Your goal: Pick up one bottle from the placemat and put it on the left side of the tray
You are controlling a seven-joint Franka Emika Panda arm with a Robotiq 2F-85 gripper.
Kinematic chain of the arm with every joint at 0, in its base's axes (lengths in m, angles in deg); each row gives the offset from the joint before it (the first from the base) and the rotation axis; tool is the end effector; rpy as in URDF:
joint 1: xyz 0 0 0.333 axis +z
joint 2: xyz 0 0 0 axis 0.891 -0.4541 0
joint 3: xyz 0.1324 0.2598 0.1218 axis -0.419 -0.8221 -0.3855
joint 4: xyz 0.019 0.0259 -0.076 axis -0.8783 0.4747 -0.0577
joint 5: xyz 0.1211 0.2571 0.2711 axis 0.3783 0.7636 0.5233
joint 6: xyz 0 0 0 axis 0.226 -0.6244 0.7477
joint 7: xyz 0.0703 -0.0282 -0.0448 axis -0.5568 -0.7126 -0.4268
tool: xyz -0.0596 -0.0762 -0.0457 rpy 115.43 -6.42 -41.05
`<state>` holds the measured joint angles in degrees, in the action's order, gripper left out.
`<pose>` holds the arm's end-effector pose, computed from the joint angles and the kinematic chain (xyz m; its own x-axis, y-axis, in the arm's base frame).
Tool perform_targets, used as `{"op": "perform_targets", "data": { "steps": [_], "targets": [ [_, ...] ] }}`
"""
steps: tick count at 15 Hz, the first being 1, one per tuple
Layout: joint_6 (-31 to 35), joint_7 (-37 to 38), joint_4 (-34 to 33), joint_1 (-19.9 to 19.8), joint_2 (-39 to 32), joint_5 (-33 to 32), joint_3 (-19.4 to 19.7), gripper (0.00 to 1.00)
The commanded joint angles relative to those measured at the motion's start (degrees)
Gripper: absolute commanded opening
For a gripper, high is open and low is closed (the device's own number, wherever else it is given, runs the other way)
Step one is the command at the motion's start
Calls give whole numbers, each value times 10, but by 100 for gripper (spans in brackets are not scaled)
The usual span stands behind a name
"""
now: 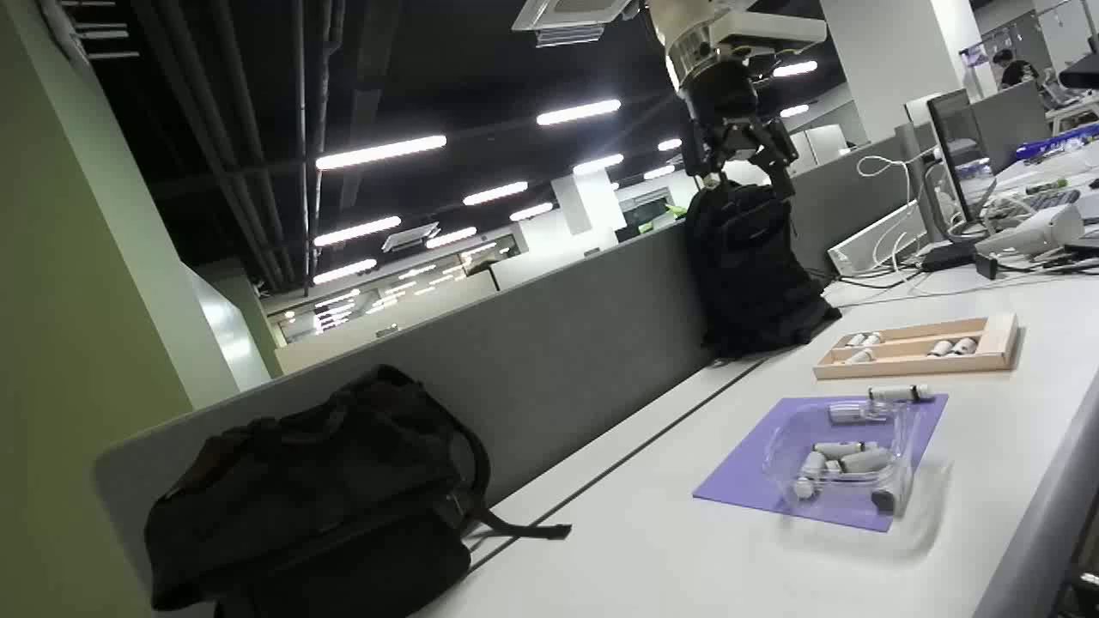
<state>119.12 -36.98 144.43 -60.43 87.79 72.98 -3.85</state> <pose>0.4216 0.0415 0.4542 0.9806 -0.1040 -0.1660 -0.1408 -0.9632 -0.2289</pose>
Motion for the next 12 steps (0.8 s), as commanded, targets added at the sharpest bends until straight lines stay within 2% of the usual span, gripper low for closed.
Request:
{"op": "perform_targets", "data": {
  "steps": [1, 9, 12],
  "targets": [
    [-1, -1, -1, -4, 0, 1, -3, 100],
    [0, -1, -1, -4, 0, 1, -3, 100],
    [46, -8, 16, -16, -30, 4, 7, 100]
  ]
}}
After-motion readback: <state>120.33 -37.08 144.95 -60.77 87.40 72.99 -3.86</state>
